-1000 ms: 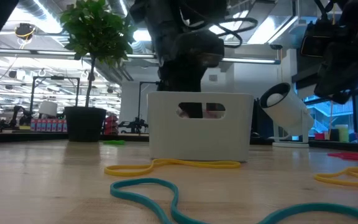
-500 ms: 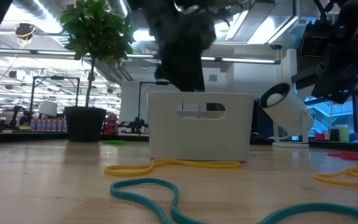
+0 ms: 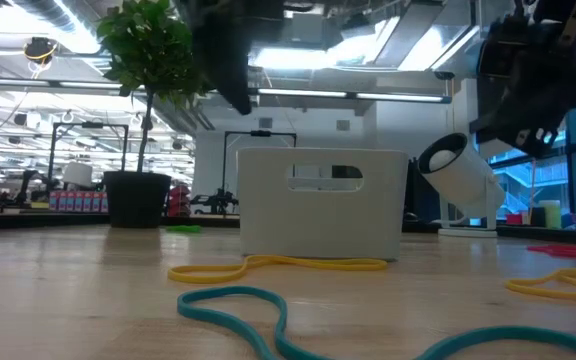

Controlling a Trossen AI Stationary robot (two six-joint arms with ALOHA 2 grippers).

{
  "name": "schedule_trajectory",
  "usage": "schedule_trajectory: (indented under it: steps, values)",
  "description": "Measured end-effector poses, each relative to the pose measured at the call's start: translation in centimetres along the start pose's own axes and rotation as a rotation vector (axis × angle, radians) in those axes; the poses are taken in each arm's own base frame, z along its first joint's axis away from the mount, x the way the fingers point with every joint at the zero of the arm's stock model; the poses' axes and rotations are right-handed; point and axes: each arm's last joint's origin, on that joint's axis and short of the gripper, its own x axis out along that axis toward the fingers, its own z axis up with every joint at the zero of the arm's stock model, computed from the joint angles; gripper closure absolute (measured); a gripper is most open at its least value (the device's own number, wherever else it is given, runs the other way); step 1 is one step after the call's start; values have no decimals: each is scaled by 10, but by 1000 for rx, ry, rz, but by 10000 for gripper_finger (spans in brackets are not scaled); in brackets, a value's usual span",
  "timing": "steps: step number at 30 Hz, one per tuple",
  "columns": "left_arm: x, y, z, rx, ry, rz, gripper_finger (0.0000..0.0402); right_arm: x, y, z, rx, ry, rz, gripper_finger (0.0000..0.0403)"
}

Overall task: Pick and place rubber bands into bin
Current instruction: Put the yellow rubber band into the gray bin

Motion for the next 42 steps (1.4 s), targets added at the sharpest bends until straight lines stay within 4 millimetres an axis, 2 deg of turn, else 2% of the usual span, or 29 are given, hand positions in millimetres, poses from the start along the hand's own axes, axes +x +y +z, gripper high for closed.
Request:
schedule_trajectory:
  steps: [6, 9, 16, 20, 25, 30, 33, 38, 42]
  values:
    - [-3, 10, -40, 18, -74, -44, 400, -1, 20, 6, 33, -34, -63, 400]
    - [-8, 18, -64, -3, -108, -54, 400, 4, 35, 10, 42, 19, -126, 401]
    - [-18, 34, -115, -39, -147, -69, 399, 33, 67, 17, 259, 248, -433, 401]
    - [-24, 40, -133, -46, -178, -83, 401, 54, 81, 14, 363, 359, -584, 396]
    - [-29, 45, -147, -25, -205, -85, 399, 86, 90, 1, 367, 443, -649, 368]
    - [-28, 47, -155, -13, -207, -83, 400, 117, 91, -13, 369, 480, -652, 325]
    - [-28, 47, -158, -6, -182, -88, 398, 132, 88, -22, 432, 508, -653, 297]
    - [-27, 46, -159, 23, -164, -106, 401, 143, 83, -32, 506, 535, -708, 259]
    - [-27, 46, -158, 32, -170, -107, 399, 146, 81, -37, 527, 537, -742, 255]
